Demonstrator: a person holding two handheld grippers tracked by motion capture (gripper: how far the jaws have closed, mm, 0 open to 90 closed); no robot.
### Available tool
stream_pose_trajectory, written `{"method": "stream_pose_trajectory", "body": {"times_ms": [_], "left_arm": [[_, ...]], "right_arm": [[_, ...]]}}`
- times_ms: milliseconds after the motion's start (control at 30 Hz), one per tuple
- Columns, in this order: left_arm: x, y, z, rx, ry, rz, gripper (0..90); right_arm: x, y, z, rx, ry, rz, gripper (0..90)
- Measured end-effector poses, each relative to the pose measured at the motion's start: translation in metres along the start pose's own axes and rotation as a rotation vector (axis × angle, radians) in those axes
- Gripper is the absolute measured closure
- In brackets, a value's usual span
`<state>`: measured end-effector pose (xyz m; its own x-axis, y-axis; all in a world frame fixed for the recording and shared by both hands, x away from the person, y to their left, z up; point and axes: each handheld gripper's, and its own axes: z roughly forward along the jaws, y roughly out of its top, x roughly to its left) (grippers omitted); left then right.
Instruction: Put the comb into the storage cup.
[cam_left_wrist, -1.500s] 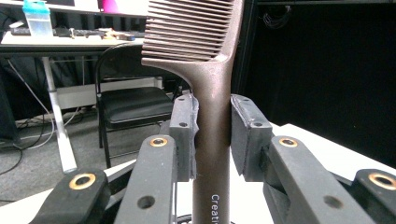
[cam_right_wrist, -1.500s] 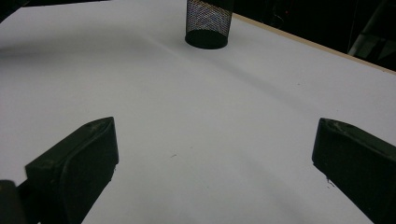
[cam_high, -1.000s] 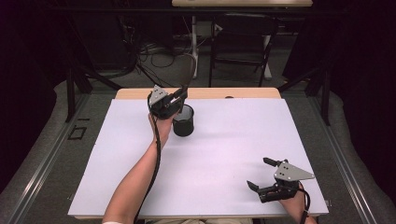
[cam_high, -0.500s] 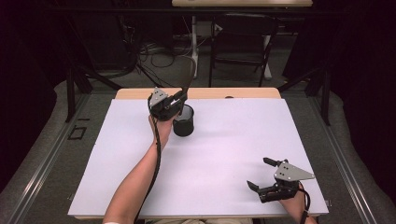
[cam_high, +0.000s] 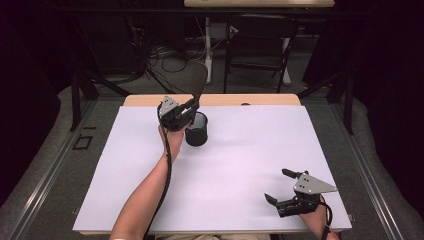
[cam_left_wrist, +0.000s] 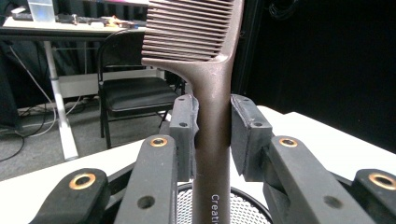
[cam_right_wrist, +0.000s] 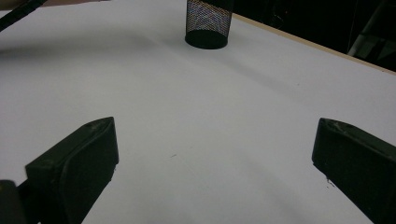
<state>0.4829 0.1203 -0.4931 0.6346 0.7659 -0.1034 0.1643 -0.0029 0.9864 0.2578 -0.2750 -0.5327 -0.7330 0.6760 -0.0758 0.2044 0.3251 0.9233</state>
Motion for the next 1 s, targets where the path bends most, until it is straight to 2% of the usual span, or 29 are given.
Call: {"method": "stream_pose_trajectory", "body": {"times_ms": [1000], "left_arm": [[-0.0016, -0.0069, 0.0030, 0.038, 0.003, 0.019, 72.3]], "right_arm": [[-0.0003, -0.0001, -0.0002, -0.005, -0.002, 0.002, 0.0]]}}
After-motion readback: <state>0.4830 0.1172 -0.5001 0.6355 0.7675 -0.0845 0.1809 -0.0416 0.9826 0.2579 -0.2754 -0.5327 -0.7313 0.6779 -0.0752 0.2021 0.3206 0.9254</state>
